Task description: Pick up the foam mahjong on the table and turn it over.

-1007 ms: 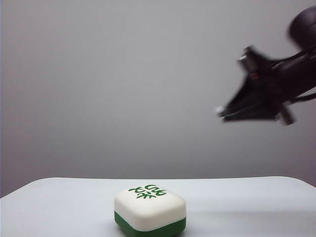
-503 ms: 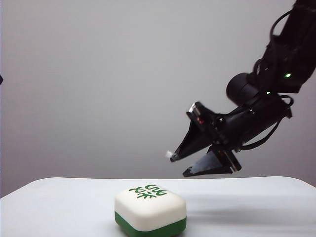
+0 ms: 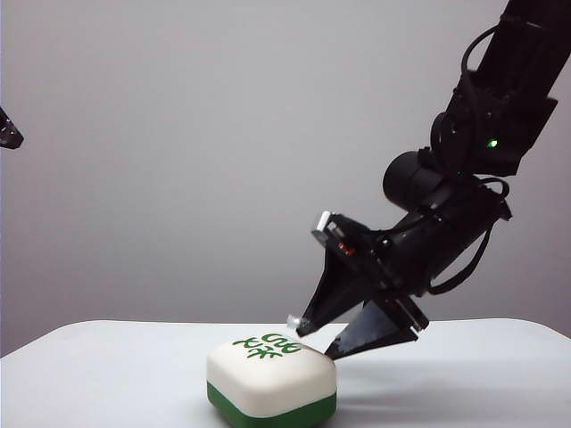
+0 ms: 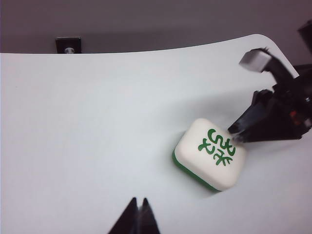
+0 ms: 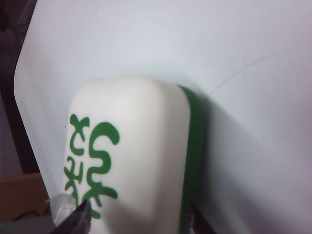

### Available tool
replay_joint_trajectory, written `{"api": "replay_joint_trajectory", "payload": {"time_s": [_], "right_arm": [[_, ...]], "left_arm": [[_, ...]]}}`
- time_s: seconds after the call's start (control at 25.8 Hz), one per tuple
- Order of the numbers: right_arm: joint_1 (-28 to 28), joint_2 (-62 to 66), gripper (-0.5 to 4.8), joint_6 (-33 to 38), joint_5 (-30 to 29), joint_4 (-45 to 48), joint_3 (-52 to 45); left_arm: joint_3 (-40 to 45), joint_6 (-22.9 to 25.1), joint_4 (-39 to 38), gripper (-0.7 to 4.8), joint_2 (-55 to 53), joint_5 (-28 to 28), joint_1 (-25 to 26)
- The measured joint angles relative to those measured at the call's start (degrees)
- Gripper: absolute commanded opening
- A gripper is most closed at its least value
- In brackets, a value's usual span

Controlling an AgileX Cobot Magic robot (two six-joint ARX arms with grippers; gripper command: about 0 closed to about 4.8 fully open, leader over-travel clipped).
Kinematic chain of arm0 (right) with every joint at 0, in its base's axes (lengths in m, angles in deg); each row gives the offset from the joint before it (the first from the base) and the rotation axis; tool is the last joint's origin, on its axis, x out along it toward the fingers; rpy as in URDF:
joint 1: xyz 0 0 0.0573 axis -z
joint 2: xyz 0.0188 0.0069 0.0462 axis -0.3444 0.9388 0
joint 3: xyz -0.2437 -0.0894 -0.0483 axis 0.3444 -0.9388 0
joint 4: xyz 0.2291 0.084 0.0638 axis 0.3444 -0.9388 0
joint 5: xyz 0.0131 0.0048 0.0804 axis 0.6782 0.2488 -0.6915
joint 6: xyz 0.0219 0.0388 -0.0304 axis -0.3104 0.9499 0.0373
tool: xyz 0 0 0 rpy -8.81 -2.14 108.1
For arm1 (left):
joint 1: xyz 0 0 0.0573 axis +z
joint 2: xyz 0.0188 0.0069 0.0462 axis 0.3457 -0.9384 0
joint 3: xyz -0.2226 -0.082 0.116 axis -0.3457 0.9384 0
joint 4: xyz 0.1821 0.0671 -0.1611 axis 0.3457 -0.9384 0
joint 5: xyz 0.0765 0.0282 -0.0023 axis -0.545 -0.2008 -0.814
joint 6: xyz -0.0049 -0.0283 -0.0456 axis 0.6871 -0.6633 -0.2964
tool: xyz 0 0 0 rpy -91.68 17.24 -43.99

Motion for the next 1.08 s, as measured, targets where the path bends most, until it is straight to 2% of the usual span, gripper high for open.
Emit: {"api": "replay_joint_trajectory", "payload": {"time_s": [0.15,0.23,0.27,0.35,0.39,0.43,0.62,0.93,1.08], "right_arm": [[-0.7,1.1,2.32,0.0,-0.1,0.0,0.0],[-0.9,1.4,1.57,0.0,-0.1,0.0,0.0],[-0.9,1.4,0.93,0.0,-0.2,0.0,0.0],[-0.9,1.4,0.51,0.0,-0.2,0.0,0.0],[-0.9,1.4,0.05,-0.1,-0.2,0.1,0.0],[-0.9,1.4,-0.06,0.1,-0.2,0.1,0.0],[-0.7,1.4,-0.06,0.2,0.0,0.5,0.0],[3.0,-5.2,-0.06,-2.7,15.8,-2.1,0.0],[2.9,-9.1,-0.06,-5.4,24.8,-3.0,0.0]], "left_arm": [[0.0,1.1,-0.1,-0.06,0.0,2.1,0.0],[0.0,1.5,-0.2,-0.06,0.0,4.1,0.0],[0.0,1.9,-0.2,-0.06,0.0,4.8,0.0],[0.0,2.7,-0.7,-0.06,0.0,6.2,0.0],[0.0,3.5,-1.2,-0.06,0.0,6.6,0.0],[0.0,3.7,-1.3,-0.06,0.0,6.6,0.0],[0.0,3.7,-1.3,-0.06,0.0,6.6,0.0],[0.0,3.8,-1.3,-0.06,0.0,6.6,0.0],[0.0,3.9,-1.2,-0.06,0.0,6.6,0.0]]}}
